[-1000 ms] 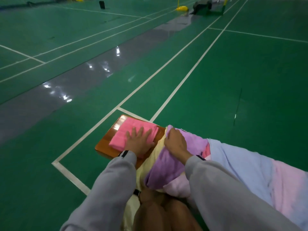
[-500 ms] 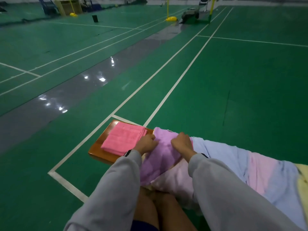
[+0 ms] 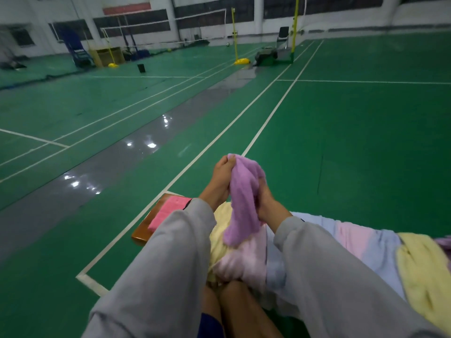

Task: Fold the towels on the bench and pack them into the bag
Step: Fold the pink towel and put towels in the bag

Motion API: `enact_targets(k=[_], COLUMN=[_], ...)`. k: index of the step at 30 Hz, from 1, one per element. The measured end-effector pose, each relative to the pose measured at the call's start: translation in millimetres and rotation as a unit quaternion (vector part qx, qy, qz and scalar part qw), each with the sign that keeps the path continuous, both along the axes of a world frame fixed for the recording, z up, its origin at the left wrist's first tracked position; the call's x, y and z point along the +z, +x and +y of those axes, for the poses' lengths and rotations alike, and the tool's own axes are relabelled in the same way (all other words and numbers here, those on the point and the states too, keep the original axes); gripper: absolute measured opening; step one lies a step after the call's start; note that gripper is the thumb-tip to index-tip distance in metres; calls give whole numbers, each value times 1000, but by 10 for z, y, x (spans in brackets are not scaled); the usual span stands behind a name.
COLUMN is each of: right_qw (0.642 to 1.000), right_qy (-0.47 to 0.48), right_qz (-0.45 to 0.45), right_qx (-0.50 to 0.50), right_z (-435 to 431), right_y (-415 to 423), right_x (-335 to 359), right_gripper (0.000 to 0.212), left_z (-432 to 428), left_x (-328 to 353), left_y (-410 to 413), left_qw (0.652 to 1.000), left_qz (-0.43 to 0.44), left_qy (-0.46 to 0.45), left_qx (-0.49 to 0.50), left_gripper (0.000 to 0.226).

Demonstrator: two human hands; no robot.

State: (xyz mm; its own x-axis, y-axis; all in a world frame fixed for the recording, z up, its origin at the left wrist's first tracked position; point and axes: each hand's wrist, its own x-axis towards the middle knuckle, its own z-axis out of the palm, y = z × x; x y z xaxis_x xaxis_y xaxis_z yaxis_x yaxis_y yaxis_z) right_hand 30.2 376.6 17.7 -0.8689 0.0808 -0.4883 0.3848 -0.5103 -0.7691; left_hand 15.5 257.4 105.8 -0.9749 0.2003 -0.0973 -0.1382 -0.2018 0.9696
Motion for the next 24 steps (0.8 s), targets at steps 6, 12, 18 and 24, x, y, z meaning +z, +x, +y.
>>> enact_targets(k=[6, 12, 18, 24], right_qw=[992, 980, 950, 970], right_qy=[88, 119, 254, 129], right_qz=[94, 162, 172, 151], right_qx=[-4, -7, 62, 140], right_z=[236, 319, 344, 543], right_y=[-91, -72, -14, 1], right_x=[1086, 1534, 1468, 1561], right_gripper=[54, 43, 26, 37], left_z=[8, -87, 120, 248], left_x=[187, 90, 6, 288], left_y=[34, 63, 115, -84], left_qw=[987, 981, 975, 979], left_qz=[34, -166, -167, -62], left_qy=[-117, 99, 90, 195], left_qx=[103, -24, -115, -8], left_gripper=[24, 81, 92, 62])
